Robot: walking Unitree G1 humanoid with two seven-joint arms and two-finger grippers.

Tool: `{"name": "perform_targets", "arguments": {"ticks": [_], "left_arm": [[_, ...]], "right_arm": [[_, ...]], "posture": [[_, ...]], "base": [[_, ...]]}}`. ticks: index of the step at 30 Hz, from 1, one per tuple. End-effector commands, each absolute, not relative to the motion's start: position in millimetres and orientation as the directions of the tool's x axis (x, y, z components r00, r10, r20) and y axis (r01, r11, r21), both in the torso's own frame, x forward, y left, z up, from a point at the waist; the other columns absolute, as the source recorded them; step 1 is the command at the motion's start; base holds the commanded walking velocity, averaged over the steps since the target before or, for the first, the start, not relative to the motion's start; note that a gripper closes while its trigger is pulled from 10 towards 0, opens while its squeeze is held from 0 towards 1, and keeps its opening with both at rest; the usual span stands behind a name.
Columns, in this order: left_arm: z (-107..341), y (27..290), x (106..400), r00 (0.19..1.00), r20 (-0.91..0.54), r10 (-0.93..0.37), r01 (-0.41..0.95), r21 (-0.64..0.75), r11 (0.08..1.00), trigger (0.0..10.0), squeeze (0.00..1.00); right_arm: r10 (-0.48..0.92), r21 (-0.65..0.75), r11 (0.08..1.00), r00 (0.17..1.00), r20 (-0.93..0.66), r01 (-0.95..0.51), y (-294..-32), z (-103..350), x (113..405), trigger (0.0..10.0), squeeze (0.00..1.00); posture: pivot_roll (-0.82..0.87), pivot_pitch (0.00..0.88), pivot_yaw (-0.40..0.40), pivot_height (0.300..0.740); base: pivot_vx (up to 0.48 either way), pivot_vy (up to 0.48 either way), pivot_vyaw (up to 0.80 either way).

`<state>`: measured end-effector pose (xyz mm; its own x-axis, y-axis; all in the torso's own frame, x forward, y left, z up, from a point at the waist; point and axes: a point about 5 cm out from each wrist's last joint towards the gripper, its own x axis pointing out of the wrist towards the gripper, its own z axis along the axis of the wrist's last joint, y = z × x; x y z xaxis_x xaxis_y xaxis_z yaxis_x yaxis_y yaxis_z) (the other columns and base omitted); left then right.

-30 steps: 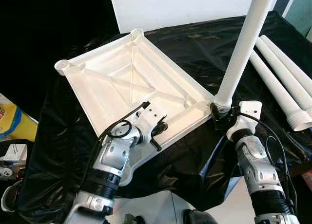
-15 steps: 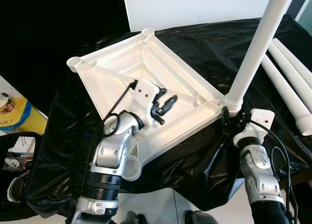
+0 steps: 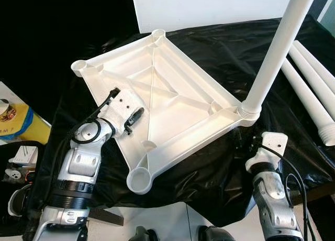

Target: Building children table

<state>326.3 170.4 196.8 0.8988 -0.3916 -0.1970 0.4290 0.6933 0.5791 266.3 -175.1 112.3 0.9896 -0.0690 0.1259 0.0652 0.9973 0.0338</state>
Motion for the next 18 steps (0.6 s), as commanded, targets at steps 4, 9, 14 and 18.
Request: {"name": "perform_targets", "arguments": {"ticks": [4,9,14,18], "left_arm": [[187.6,178.6,313.9,0.861,-0.296,-0.414,0.506,0.572,0.645,10.0,0.00],[172.1,171.3,290.4,0.721,-0.438,-0.537,0.691,0.518,0.505,10.0,0.00],[162.7,165.6,276.9,0.639,-0.507,-0.579,0.768,0.460,0.445,10.0,0.00],[159.2,164.9,271.9,0.608,-0.540,-0.582,0.793,0.451,0.410,10.0,0.00]], "right_arm": [[-0.034,0.036,0.999,0.994,0.104,0.030,-167.1,110.6,267.6,10.0,0.00],[-0.012,0.037,0.999,0.996,0.088,0.009,-165.1,114.0,277.3,10.0,0.00],[0.012,0.009,1.000,0.998,0.065,-0.012,-166.9,115.1,286.4,10.0,0.00],[0.025,-0.007,1.000,0.998,0.060,-0.025,-167.2,115.6,288.9,10.0,0.00]], "posture": [[-0.12,0.166,0.058,0.740],[-0.12,0.169,0.057,0.740],[-0.11,0.173,0.052,0.740],[-0.11,0.173,0.052,0.740]], "base": [[0.000,0.000,0.00],[0.000,0.000,0.00],[0.000,0.000,0.00],[0.000,0.000,0.00]]}}
